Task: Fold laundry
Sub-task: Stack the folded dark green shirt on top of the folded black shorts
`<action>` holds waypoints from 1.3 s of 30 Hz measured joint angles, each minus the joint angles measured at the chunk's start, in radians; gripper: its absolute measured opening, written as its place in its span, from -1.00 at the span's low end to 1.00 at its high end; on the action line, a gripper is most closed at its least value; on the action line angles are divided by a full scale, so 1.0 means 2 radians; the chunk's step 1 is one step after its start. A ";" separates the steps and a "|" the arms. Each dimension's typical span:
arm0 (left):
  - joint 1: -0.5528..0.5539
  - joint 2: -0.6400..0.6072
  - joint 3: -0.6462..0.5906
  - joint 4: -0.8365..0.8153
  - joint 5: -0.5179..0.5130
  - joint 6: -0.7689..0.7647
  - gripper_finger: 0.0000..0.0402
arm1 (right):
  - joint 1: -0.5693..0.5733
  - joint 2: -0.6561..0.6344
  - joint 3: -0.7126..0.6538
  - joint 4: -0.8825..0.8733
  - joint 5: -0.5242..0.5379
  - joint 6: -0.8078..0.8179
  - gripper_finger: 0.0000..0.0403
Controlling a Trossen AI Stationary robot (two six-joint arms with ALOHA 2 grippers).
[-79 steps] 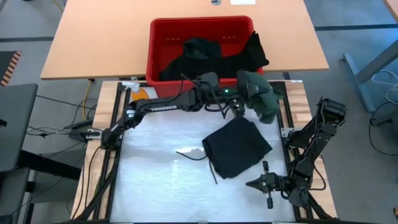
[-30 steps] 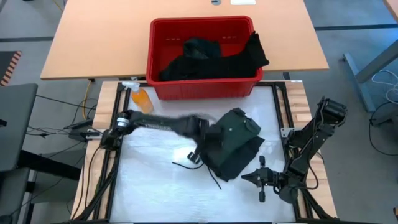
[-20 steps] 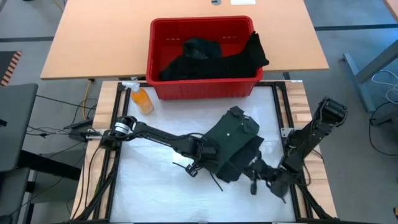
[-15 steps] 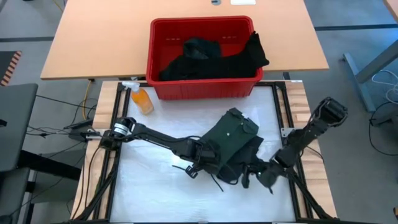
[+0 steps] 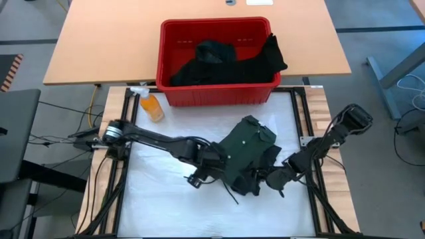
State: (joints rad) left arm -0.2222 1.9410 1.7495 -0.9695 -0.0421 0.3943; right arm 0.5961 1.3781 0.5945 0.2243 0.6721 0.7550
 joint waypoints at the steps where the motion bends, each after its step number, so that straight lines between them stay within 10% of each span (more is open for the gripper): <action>1: 0.000 -0.008 -0.001 -0.015 0.005 -0.011 -0.06 | -0.007 0.000 0.005 0.002 -0.002 -0.002 -0.91; 5: 0.009 -0.048 -0.065 0.021 -0.001 -0.034 -0.06 | -0.045 0.015 0.021 0.006 -0.007 -0.023 -0.91; 17: 0.027 -0.090 -0.353 0.469 0.007 -0.078 -0.14 | -0.089 0.147 0.030 0.006 -0.175 0.016 -0.91; 39: 0.021 -0.091 -0.374 0.487 -0.022 -0.087 -0.15 | -0.168 -0.087 0.091 -0.554 -0.267 -0.053 -0.90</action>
State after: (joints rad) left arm -0.1799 1.7599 1.0019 0.0036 -0.0852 0.2207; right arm 0.2610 1.2031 0.7775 -0.8829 0.1376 0.6483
